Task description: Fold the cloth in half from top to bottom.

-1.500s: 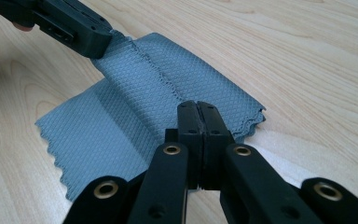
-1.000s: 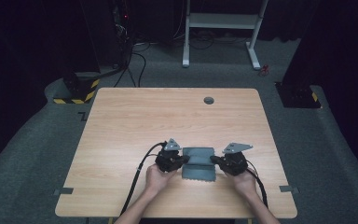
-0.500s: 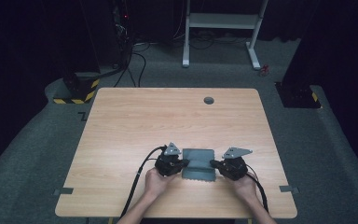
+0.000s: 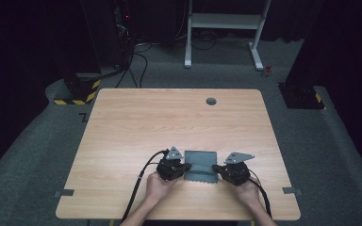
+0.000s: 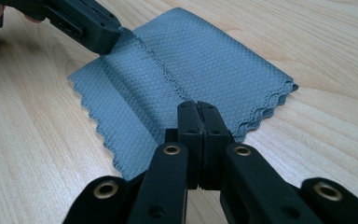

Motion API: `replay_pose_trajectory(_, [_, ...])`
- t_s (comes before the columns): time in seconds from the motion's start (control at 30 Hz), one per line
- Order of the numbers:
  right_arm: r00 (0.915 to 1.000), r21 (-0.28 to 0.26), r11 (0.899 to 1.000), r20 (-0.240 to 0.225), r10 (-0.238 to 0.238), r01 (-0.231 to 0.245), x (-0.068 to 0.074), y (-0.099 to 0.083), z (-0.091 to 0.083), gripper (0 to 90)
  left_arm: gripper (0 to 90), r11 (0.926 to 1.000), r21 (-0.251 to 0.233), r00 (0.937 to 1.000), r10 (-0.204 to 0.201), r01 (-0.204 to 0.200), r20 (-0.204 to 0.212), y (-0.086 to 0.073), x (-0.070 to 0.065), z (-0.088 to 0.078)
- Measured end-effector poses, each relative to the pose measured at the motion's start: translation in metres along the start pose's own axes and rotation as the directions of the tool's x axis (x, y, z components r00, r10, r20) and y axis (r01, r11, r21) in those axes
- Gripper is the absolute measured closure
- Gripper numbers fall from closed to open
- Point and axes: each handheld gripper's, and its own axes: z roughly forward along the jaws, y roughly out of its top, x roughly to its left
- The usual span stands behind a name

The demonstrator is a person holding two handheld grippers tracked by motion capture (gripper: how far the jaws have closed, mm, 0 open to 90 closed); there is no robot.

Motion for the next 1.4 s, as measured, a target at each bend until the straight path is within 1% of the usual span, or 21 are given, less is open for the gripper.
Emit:
replay_pose_trajectory(0.1, [1.0,0.002,1.0,-0.001,-0.003,0.003,0.0,-0.002,0.001,89.5,88.0,1.0,-0.001,1.0,-0.007,0.007,0.004,-0.002,-0.002,0.0])
replay_pose_trajectory(0.17, [1.0,0.001,1.0,-0.002,0.001,-0.001,0.001,-0.003,0.001,89.4,88.0,1.0,0.002,1.0,0.003,-0.003,0.005,-0.003,-0.002,0.0])
replay_pose_trajectory(0.33, [1.0,-0.001,1.0,-0.002,-0.009,0.009,0.005,-0.004,-0.001,89.3,87.9,1.0,0.002,1.0,0.001,-0.001,0.007,-0.006,-0.004,-0.001])
replay_pose_trajectory(0.4, [0.9999,-0.003,1.0,-0.001,-0.011,0.011,0.006,-0.005,-0.001,89.2,87.5,0.9999,0.008,0.9999,0.013,-0.013,0.006,-0.007,-0.004,-0.002])
replay_pose_trajectory(0.5, [0.9999,0.001,1.0,-0.002,-0.013,0.013,0.007,-0.007,-0.002,89.1,86.7,0.9999,0.007,0.9999,0.01,-0.01,0.005,-0.01,-0.005,-0.002])
replay_pose_trajectory(0.53, [0.9999,-0.001,1.0,-0.001,-0.016,0.016,0.008,-0.008,-0.002,89.0,86.1,0.9999,0.005,0.9999,0.015,-0.015,0.004,-0.011,-0.005,-0.003])
replay_pose_trajectory(0.57, [0.9999,-0.002,1.0,-0.003,-0.016,0.016,0.009,-0.009,-0.002,88.9,85.7,0.9999,0.003,0.9999,0.01,-0.01,0.006,-0.012,-0.005,-0.003])
replay_pose_trajectory(0.6, [0.9998,-0.002,1.0,-0.002,-0.018,0.018,0.009,-0.01,-0.002,88.8,85.6,0.9999,0.002,0.9999,0.015,-0.015,0.007,-0.013,-0.004,-0.003])
replay_pose_trajectory(0.7, [0.9997,-0.006,1.0,-0.001,-0.025,0.025,0.011,-0.01,-0.003,88.6,85.6,1.0,-0.002,0.9999,0.008,-0.008,0.007,-0.016,-0.005,-0.005])
replay_pose_trajectory(0.8, [0.9996,-0.01,1.0,-0.001,-0.03,0.03,0.012,-0.01,-0.004,88.1,85.5,0.9999,-0.002,0.9999,0.015,-0.015,0.009,-0.018,-0.006,-0.007])
replay_pose_trajectory(0.9, [0.9997,-0.009,1.0,-0.006,-0.023,0.023,0.013,-0.013,-0.005,86.8,84.3,0.9999,-0.002,0.9999,0.011,-0.011,0.013,-0.019,-0.008,-0.009])
replay_pose_trajectory(0.93, [0.9998,-0.009,1.0,-0.01,-0.02,0.02,0.013,-0.014,-0.006,86.4,84.0,0.9998,0.001,0.9997,0.019,-0.019,0.012,-0.02,-0.008,-0.009])
replay_pose_trajectory(1.0, [0.9998,-0.009,1.0,-0.012,-0.015,0.015,0.014,-0.017,-0.008,86.1,83.9,1.0,-0.004,0.9998,0.004,-0.004,0.02,-0.021,-0.009,-0.01])
replay_pose_trajectory(1.03, [0.9998,-0.012,1.0,-0.011,-0.016,0.016,0.014,-0.018,-0.008,86.0,83.6,0.9999,-0.001,0.9997,0.015,-0.015,0.02,-0.021,-0.008,-0.01])
replay_pose_trajectory(1.1, [0.9997,-0.01,1.0,-0.014,-0.018,0.018,0.015,-0.019,-0.009,84.2,81.9,1.0,-0.001,0.9997,0.005,-0.005,0.025,-0.022,-0.01,-0.011])
replay_pose_trajectory(1.17, [0.9997,-0.009,1.0,-0.02,-0.013,0.013,0.015,-0.02,-0.01,83.3,80.8,0.9999,0.001,0.9996,0.011,-0.011,0.026,-0.024,-0.01,-0.013])
replay_pose_trajectory(1.2, [0.9996,-0.011,1.0,-0.023,-0.014,0.014,0.015,-0.02,-0.011,82.7,79.6,1.0,-0.003,0.9995,0.001,-0.001,0.03,-0.025,-0.011,-0.014])
replay_pose_trajectory(1.23, [0.9995,-0.014,1.0,-0.028,-0.012,0.012,0.016,-0.021,-0.013,81.5,78.1,1.0,-0.005,0.9995,0.004,-0.004,0.031,-0.025,-0.011,-0.016])
replay_pose_trajectory(1.3, [0.9991,-0.022,1.0,-0.041,-0.007,0.006,0.016,-0.021,-0.016,79.5,76.0,0.9999,-0.012,0.9994,-0.004,0.005,0.034,-0.027,-0.012,-0.02])
replay_pose_trajectory(1.37, [0.9987,-0.039,0.999,-0.051,-0.002,0.0,0.017,-0.021,-0.02,79.1,73.4,0.9998,-0.021,0.9994,-0.004,0.005,0.035,-0.028,-0.012,-0.026])
replay_pose_trajectory(1.4, [0.9986,-0.045,0.999,-0.053,0.005,-0.007,0.017,-0.021,-0.023,79.1,72.2,0.9997,-0.023,0.999,-0.011,0.012,0.042,-0.028,-0.012,-0.028])
